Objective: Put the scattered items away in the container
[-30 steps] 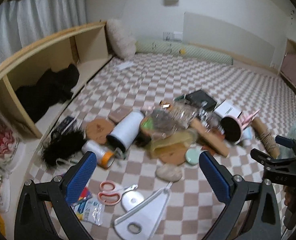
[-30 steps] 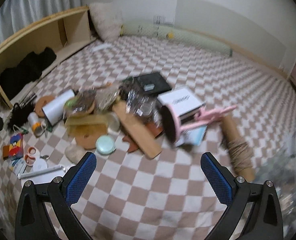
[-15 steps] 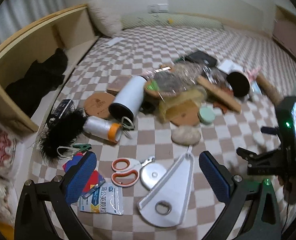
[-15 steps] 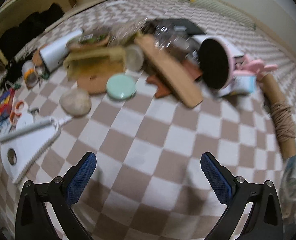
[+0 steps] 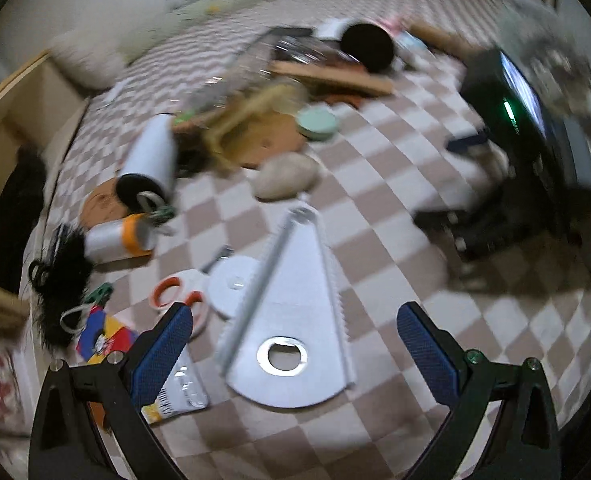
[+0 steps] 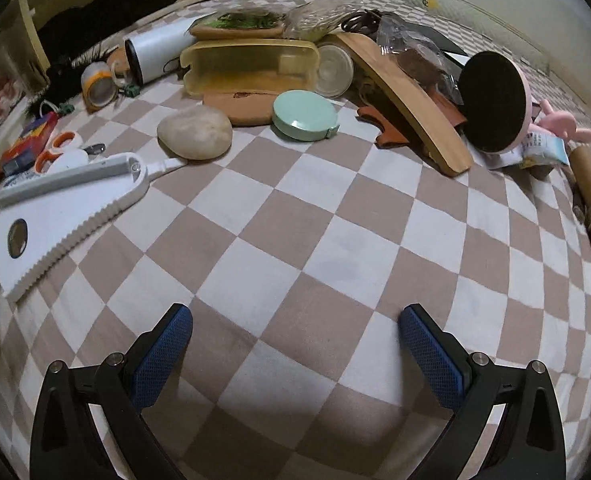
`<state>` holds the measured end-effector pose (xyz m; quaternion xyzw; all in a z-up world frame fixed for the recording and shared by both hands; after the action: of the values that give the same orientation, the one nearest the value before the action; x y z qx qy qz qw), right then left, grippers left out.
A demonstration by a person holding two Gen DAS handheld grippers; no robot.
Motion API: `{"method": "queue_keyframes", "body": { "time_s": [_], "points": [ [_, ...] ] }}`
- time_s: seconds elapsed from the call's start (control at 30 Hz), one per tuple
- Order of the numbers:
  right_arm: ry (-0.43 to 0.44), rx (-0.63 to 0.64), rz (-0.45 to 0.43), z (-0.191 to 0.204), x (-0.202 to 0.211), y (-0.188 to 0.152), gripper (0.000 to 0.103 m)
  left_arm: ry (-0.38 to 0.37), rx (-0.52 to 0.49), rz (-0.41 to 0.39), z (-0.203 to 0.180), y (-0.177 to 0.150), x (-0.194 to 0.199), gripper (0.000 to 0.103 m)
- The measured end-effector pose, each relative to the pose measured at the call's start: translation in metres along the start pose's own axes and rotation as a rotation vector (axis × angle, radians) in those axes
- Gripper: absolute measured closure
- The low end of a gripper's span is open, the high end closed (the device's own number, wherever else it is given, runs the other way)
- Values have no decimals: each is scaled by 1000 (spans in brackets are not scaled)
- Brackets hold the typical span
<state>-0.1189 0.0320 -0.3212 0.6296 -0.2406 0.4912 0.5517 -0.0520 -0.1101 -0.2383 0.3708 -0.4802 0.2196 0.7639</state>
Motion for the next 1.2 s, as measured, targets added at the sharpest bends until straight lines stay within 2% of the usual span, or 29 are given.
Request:
{"method": "queue_keyframes", "body": {
  "time_s": [0.23,0.53,0.73,0.8,0.9,1.07,1.2],
  "points": [
    [-27,12,-44,2,2,-2,0,28,-64,59,-14,0,-18,0],
    [-39,32,5,5,-7,-3,0,50,-102,144,-19,-12,-38,0],
    [-33,28,53,6,-14,1,0,40,-88,138,-20,-15,-38,0],
    [-30,27,62,6,-14,3,0,45,-89,140,-19,-16,-39,3],
    [-19,3,56,4,-13,12,0,53,-66,144,-11,-19,-39,12],
    [2,-48,39,-2,-11,29,0,46,-20,133,-1,-24,-37,13],
    [60,-139,17,-6,-11,46,0,46,-30,133,-1,-28,-38,13]
  ]
}}
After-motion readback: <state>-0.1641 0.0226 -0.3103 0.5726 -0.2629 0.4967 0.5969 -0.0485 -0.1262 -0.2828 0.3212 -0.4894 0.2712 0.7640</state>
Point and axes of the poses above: each gripper's, at about its wrist camera, not at the fingertips, and x roughly against the way its jaws point, z to its left, y to its top, the point moved 9 cm from there along -x, roughly the way its jaws point, and after that the axes turned 7 degrees about -x, right-handed, at the moved point
